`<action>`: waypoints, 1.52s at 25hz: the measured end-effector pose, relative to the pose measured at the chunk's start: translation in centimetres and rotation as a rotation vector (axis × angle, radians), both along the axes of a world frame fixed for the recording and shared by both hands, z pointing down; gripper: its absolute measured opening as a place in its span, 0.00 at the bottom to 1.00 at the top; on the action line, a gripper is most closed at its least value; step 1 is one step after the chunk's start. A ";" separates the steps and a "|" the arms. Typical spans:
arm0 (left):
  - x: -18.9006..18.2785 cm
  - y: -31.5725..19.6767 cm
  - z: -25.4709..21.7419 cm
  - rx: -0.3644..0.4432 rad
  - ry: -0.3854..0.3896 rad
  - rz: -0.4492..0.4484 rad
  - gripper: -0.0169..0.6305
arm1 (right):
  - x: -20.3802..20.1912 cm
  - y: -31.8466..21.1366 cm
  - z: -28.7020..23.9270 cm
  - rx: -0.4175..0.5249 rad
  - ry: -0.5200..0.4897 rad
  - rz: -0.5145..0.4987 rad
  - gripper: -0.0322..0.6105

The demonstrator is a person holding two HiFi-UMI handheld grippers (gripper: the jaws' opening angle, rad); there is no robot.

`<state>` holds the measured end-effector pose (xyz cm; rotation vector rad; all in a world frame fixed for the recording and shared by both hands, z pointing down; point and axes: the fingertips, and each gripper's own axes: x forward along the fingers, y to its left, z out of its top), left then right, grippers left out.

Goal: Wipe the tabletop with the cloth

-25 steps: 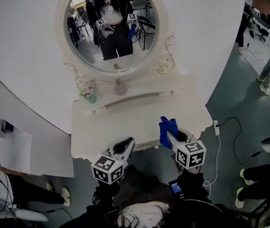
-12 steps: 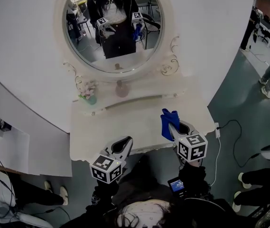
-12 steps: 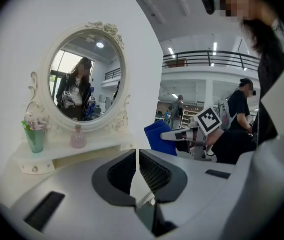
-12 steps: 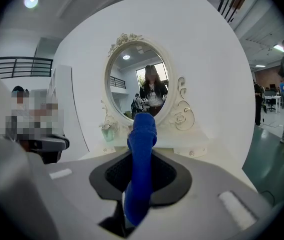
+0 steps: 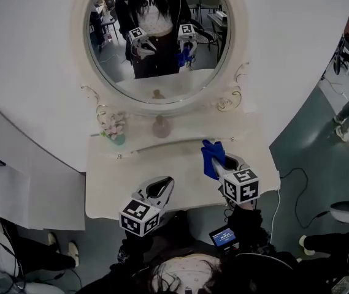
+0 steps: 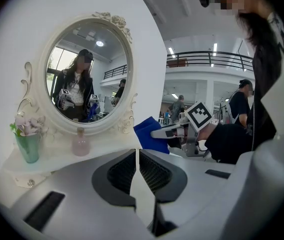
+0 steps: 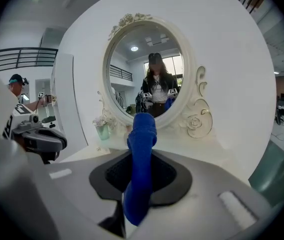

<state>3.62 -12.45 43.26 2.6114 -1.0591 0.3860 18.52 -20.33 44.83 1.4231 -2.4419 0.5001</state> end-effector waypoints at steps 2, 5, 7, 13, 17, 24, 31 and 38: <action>-0.4 -1.3 0.2 -0.002 0.003 0.000 0.03 | -0.9 -2.2 0.9 -0.011 0.022 -0.006 0.17; -1.3 -3.3 0.5 -0.007 0.008 -0.012 0.03 | -2.6 -5.5 2.3 -0.029 0.056 -0.028 0.17; -1.9 -4.5 0.6 -0.009 0.010 -0.022 0.03 | -3.9 -7.3 3.0 -0.040 0.077 -0.051 0.17; -3.3 -7.6 1.0 -0.016 0.014 -0.021 0.03 | -7.1 -12.7 5.1 -0.054 0.175 -0.098 0.17; -3.9 -9.0 1.2 -0.021 0.022 -0.016 0.03 | -9.2 -15.4 7.1 -0.065 0.264 -0.136 0.17; -5.2 -11.2 1.5 -0.030 0.031 -0.033 0.03 | -11.3 -17.4 11.3 -0.021 0.582 -0.253 0.17; -4.1 -12.5 1.7 -0.043 0.048 -0.003 0.03 | -9.6 -18.2 12.9 0.034 0.740 -0.291 0.17; -2.9 -12.6 2.1 -0.057 0.041 0.028 0.03 | -5.0 -19.4 13.0 0.007 0.751 -0.195 0.17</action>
